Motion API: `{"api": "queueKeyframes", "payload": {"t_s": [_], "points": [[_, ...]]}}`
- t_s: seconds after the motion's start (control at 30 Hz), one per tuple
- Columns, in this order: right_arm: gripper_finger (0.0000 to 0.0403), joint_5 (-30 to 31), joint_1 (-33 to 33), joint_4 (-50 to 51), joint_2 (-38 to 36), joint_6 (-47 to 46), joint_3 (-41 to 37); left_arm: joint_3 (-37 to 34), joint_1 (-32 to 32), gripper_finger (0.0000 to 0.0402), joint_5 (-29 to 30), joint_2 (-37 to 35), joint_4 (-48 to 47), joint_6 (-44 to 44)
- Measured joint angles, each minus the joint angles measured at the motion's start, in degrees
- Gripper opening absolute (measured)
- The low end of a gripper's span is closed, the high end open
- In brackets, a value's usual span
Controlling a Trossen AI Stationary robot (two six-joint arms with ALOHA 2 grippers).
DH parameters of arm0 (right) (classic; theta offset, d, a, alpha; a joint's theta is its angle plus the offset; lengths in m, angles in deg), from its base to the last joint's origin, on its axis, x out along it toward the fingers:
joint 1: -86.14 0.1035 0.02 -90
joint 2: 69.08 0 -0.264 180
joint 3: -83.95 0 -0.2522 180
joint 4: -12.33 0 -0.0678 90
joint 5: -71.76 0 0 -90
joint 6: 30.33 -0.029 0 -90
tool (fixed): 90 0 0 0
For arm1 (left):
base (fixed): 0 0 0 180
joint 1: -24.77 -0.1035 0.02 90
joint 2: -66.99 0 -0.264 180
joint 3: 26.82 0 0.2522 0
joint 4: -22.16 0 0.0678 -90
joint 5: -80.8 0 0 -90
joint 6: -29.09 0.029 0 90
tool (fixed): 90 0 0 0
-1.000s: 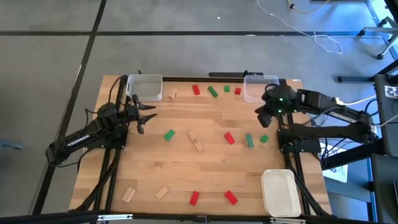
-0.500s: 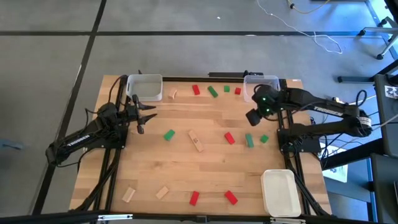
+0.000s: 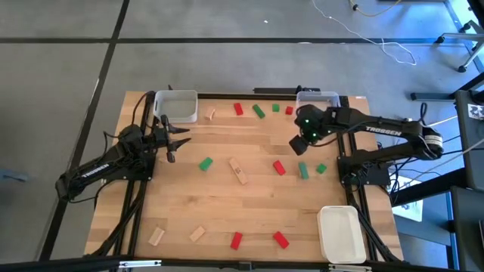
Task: Sort & place blocks by color
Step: Put the red block into the transparent bin
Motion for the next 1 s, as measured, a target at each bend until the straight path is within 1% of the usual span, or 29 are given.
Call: {"api": "queueKeyframes", "payload": {"t_s": [0.27,0.37,0.57,0.67,0.73,1.0], "points": [[0.0197,-0.09,3.84,-4.83,4.78,7.10,-0.01,0.00,0.01,0.0150,0.00,-0.01,0.00,0.01],[0.0197,-0.09,5.32,-6.30,6.05,7.72,-0.01,0.00,0.00,0.0150,0.00,0.00,0.00,-0.01],[0.0197,-0.07,8.08,-7.06,7.93,6.95,-0.01,-0.02,0.01,0.0150,0.00,0.00,0.00,0.00],[0.0197,-0.03,9.79,-7.62,9.51,4.37,-0.01,0.00,0.01,0.0150,0.00,0.00,0.00,-0.01],[0.0197,-0.04,10.95,-8.18,11.00,2.78,-0.01,0.00,0.00,0.0150,0.00,0.00,0.00,-0.01],[0.0197,0.50,14.05,-10.11,17.46,2.91,-0.03,-0.01,0.01,0.0150,0.00,0.00,0.00,0.00]]}}
